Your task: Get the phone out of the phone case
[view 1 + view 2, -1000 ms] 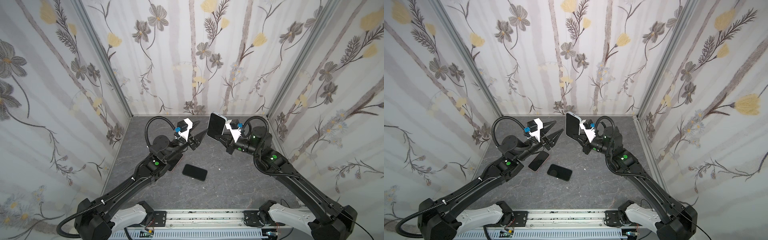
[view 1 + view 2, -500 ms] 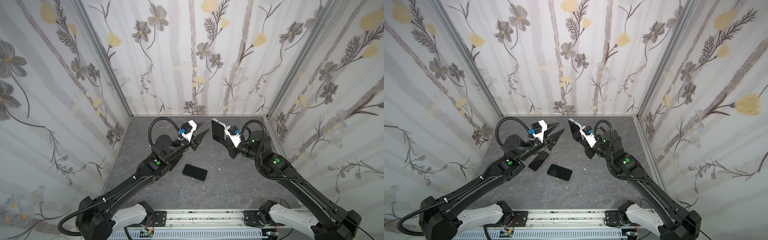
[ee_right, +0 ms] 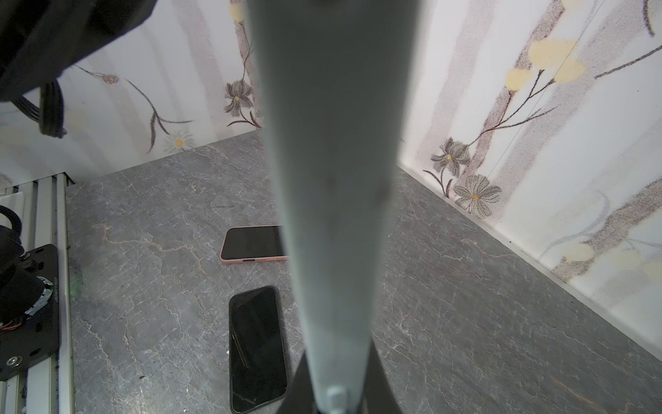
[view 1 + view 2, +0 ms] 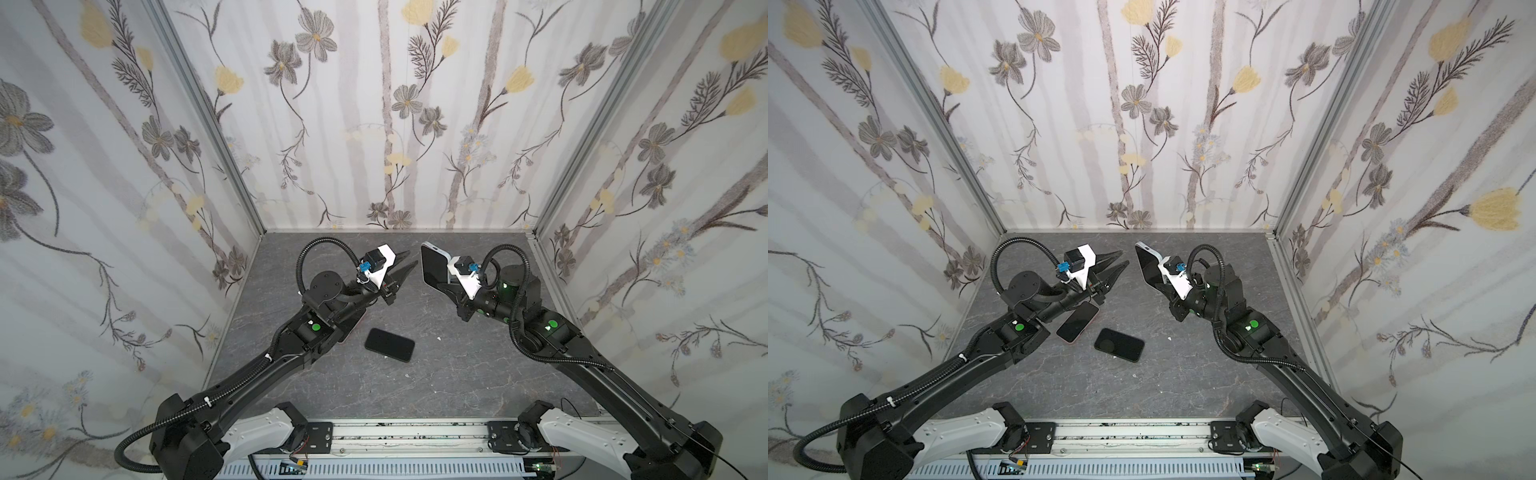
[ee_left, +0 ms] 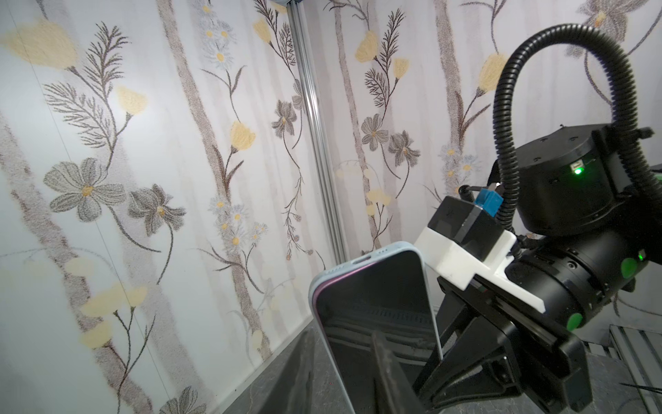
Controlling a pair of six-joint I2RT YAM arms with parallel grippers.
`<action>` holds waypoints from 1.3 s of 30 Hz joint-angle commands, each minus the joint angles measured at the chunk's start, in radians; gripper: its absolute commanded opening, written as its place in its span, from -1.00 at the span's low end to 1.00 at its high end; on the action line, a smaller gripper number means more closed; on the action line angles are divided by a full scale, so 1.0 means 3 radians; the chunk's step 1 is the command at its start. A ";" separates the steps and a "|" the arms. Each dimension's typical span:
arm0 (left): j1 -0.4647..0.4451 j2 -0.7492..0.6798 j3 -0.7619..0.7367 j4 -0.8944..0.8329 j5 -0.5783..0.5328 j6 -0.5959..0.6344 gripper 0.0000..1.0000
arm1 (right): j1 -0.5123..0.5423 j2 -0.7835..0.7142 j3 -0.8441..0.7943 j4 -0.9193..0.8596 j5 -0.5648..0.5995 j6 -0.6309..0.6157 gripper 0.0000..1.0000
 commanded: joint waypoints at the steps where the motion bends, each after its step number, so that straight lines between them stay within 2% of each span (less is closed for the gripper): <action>1: 0.0001 0.0006 -0.0005 0.0144 0.0048 0.0044 -0.43 | 0.0009 0.0013 -0.0002 0.0276 -0.0121 -0.0009 -1.00; 10: -0.0003 0.0057 0.0029 0.0150 0.0035 0.0044 -0.46 | 0.0046 0.0017 0.0006 0.0284 -0.0289 -0.0024 -1.00; 39: -0.0015 0.0109 0.0049 0.0155 0.0036 0.0059 -0.52 | 0.0139 -0.0009 -0.0002 0.0237 -0.0406 -0.0087 -1.00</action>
